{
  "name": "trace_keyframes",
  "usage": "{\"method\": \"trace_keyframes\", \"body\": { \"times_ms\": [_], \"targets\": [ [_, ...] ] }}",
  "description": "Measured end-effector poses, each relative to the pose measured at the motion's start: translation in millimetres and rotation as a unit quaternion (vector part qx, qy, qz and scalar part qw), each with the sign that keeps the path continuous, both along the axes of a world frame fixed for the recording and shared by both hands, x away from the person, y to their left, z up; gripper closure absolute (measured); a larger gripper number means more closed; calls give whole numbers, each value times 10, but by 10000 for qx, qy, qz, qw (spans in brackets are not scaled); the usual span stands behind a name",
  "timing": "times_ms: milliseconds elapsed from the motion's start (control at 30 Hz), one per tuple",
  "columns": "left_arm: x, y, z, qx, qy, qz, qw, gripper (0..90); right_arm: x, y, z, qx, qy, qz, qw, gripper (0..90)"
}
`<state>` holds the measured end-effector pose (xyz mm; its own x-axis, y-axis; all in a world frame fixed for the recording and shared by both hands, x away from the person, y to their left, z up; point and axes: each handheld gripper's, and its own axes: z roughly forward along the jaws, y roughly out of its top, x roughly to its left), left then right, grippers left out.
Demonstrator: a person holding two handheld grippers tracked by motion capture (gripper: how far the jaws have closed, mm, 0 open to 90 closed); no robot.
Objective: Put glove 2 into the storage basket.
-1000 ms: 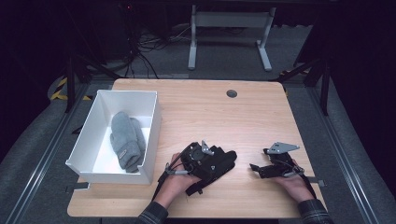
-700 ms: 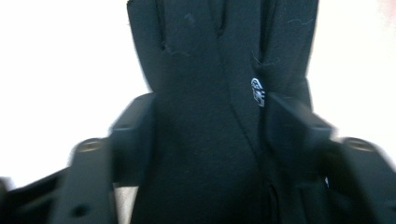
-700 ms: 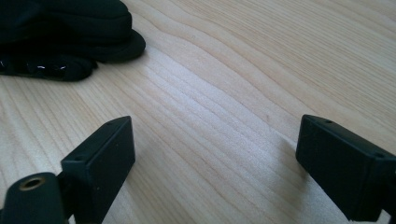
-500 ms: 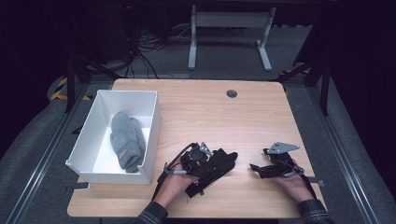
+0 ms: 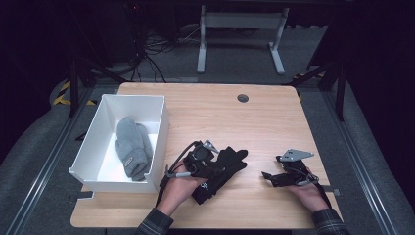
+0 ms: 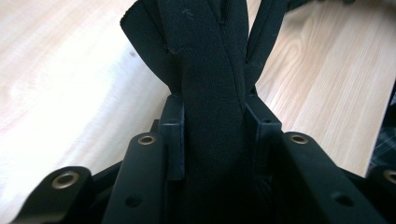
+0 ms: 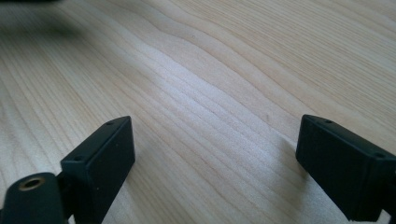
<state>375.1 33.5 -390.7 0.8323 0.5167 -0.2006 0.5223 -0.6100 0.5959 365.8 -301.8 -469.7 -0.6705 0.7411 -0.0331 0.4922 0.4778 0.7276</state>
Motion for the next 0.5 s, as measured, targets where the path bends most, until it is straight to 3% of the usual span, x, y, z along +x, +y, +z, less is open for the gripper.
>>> {"method": "trace_keyframes", "body": {
  "times_ms": [333,500],
  "targets": [
    [81,206,505,-65,-177,218,9996,665,0,2,0,5,0,-10,10000,120],
    [160,409,786,-179,-274,470,9984,665,0,2,0,4,0,-13,10000,120]
  ]
}}
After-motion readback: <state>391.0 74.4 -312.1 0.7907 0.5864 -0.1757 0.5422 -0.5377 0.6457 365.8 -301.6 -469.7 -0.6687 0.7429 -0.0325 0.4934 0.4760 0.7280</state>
